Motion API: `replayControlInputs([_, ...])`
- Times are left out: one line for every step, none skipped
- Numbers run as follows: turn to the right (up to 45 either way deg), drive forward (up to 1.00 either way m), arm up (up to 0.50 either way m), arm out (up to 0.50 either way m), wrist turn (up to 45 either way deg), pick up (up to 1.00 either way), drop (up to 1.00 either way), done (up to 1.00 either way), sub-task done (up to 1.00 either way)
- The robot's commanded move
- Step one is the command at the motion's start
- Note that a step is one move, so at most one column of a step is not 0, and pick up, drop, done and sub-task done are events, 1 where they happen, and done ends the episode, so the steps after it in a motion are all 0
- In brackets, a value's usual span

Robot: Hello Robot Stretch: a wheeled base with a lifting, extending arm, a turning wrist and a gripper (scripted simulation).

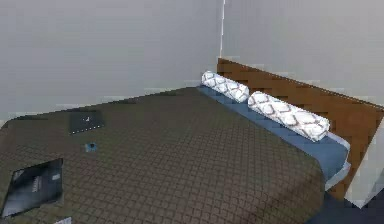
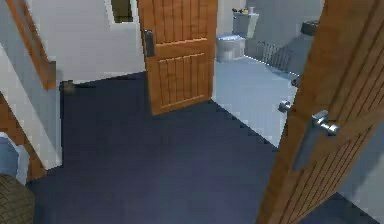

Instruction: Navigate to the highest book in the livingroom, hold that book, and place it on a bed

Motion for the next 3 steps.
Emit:
replayControlInputs([45.0,0.00,0.00,0.00,0.0,0.00,0.00,0.00,0.00])
replayControlInputs([45.0,0.00,0.00,0.00,0.0,0.00,0.00,0.00,0.00])
replayControlInputs([45.0,0.00,0.00,0.00,0.0,0.00,0.00,0.00,0.00])
